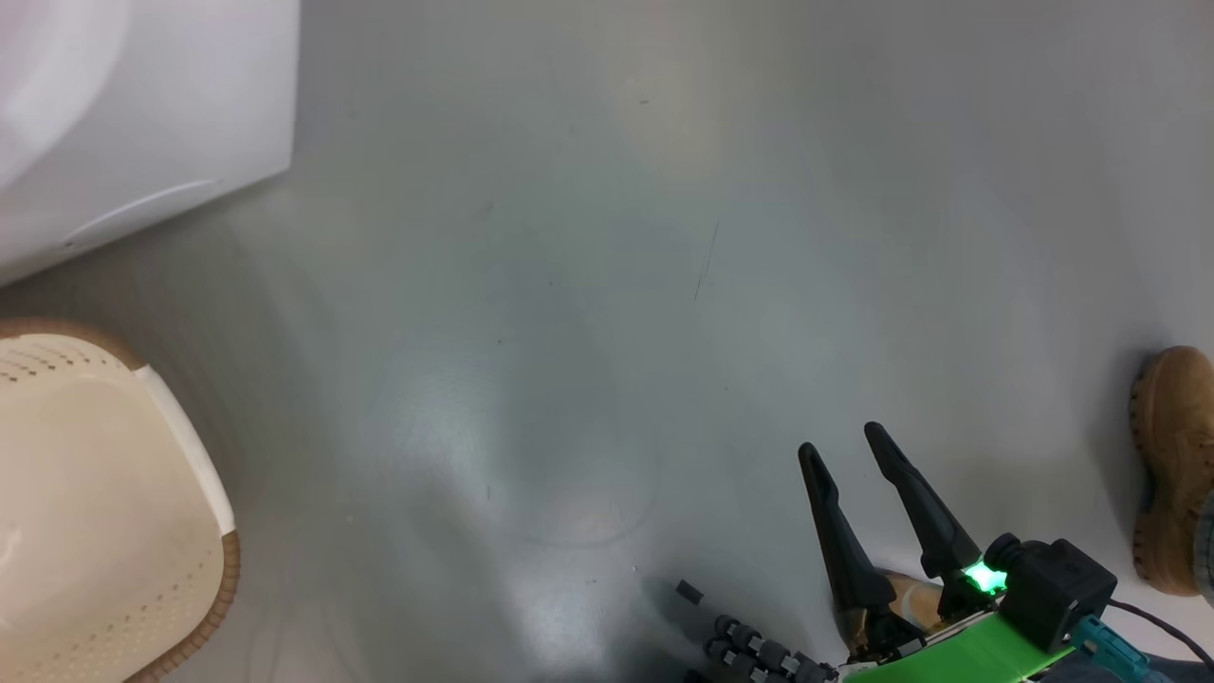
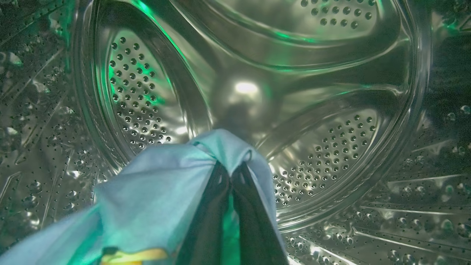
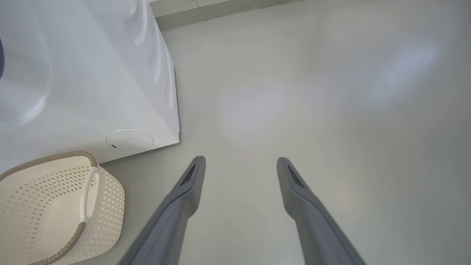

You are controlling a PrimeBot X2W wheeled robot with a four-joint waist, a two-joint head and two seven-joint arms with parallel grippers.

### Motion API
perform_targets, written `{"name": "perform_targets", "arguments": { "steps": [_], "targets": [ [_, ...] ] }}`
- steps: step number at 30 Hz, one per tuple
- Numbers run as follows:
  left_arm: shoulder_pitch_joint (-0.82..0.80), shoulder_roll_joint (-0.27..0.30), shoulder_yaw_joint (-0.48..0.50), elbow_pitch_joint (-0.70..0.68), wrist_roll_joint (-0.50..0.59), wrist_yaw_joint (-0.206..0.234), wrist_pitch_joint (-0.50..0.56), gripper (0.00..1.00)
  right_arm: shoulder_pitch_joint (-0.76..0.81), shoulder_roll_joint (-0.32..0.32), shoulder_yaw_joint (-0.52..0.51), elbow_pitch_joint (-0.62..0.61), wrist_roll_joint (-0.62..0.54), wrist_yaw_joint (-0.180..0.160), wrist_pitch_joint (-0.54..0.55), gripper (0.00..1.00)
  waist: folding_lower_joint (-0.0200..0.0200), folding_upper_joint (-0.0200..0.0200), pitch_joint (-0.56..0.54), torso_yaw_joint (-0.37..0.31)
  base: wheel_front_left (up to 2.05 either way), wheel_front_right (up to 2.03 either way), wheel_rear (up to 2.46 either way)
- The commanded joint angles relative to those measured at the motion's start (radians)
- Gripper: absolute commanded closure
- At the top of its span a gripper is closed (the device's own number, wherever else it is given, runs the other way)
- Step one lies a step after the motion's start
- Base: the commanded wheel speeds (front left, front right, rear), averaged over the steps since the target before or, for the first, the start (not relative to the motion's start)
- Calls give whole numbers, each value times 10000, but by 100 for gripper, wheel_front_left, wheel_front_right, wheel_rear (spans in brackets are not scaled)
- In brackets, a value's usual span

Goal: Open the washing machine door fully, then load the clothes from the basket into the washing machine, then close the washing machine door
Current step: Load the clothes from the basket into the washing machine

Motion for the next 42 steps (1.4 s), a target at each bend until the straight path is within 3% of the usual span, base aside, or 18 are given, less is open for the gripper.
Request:
{"name": "perform_targets", "arguments": {
  "steps": [1,7,11,21,22,23,25,26,27,33,42],
  "targets": [
    [-72,384,-229,-322,-8,-65,-49,100,322,-160,179,-223,137,16,-48,0,0,-1,99,40,0,0,0],
    [-331,265,-344,-857,-576,-67,-49,100,397,-160,251,-224,285,16,-48,0,0,-1,260,83,0,0,0],
    [-240,323,-447,-1130,-384,-67,-49,100,429,-160,275,-233,319,16,-48,0,0,-1,344,125,0,0,0],
    [-49,808,-1184,423,631,-68,-49,100,234,-160,480,-148,308,16,-48,0,0,-1,432,231,0,0,0],
    [-135,861,-1237,549,730,-68,-49,97,186,-160,512,-127,293,16,-48,0,0,-1,428,233,0,0,0],
    [-215,909,-1289,651,834,-61,-49,71,137,-160,542,-107,284,16,-48,0,0,-1,420,234,0,0,0],
    [-313,1015,-1487,782,1154,-23,-49,39,42,-160,576,-71,283,16,-48,0,0,-1,395,230,0,0,0],
    [-346,1041,-1549,897,1280,48,-49,6,4,-160,596,-53,278,16,-48,0,0,-1,371,228,0,0,0],
    [-367,1063,-1652,1100,1428,132,-49,0,-30,-160,615,-24,272,16,-48,0,0,-1,337,229,0,0,0],
    [-648,1257,-2333,2509,2247,678,83,0,-206,-160,703,131,228,16,-48,0,0,-1,129,250,0,0,0],
    [-745,1166,-2473,3674,2167,705,110,0,-381,-160,651,339,106,16,-48,0,0,-1,-274,507,0,0,0]
  ]
}}
